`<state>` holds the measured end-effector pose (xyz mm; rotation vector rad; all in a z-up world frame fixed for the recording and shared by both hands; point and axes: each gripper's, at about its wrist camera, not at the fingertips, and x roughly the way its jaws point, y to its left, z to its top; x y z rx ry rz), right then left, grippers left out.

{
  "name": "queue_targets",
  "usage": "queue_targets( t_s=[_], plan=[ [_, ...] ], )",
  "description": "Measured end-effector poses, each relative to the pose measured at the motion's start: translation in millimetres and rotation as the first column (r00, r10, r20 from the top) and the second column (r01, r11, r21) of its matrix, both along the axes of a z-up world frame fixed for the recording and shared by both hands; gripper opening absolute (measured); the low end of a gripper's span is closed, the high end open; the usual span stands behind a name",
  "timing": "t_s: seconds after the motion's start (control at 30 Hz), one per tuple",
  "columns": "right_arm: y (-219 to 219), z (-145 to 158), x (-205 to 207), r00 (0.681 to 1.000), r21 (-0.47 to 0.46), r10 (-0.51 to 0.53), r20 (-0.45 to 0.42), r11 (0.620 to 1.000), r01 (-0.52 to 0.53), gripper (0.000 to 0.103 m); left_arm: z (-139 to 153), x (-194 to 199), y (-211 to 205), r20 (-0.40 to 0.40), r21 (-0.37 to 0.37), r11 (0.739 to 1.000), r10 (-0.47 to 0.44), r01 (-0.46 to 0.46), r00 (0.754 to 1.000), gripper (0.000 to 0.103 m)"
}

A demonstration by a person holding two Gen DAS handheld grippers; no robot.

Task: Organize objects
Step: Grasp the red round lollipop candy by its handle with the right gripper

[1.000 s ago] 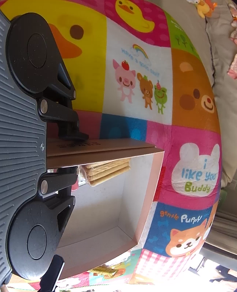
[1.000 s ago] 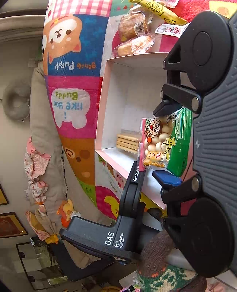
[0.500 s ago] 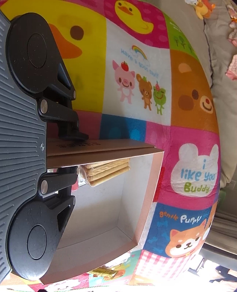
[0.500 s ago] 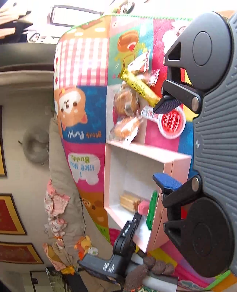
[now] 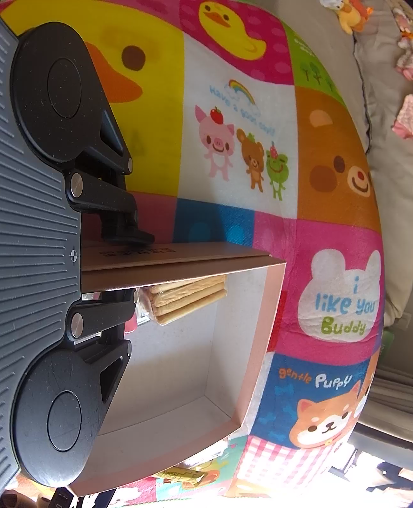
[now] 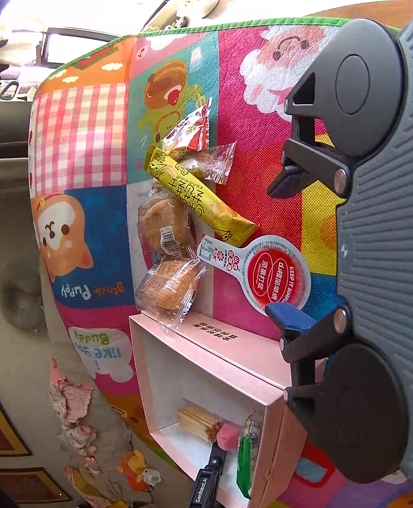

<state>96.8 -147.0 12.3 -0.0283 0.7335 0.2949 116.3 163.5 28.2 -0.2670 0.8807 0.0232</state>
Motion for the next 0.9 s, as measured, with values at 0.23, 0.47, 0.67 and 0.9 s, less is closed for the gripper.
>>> queue_targets(
  t_s=[0.23, 0.47, 0.67, 0.9],
  plan=[
    [6.6, 2.0, -1.4, 0.998, -0.010, 0.069, 0.001, 0.998, -0.069, 0.072, 0.2, -0.2, -1.6, -0.001, 0.010, 1.000, 0.003, -0.003, 1.000, 0.019],
    [1.3, -0.9, -18.7, 0.998, -0.036, 0.062, -0.005, 0.997, -0.062, 0.060, 0.2, -0.4, -2.3, -0.001, 0.011, 1.000, 0.001, -0.001, 1.000, 0.019],
    [-25.9, 5.0, -71.6, 0.990, -0.102, 0.132, -0.047, 0.985, -0.136, 0.060, 0.2, -0.4, -2.3, 0.000, 0.012, 1.000, 0.000, 0.000, 1.000, 0.019],
    [-60.5, 7.6, -110.6, 0.994, -0.525, -0.001, 0.108, 0.849, 0.058, 0.069, 0.0, -0.5, -2.3, 0.003, 0.008, 1.000, 0.005, -0.005, 1.000, 0.019]
  ],
)
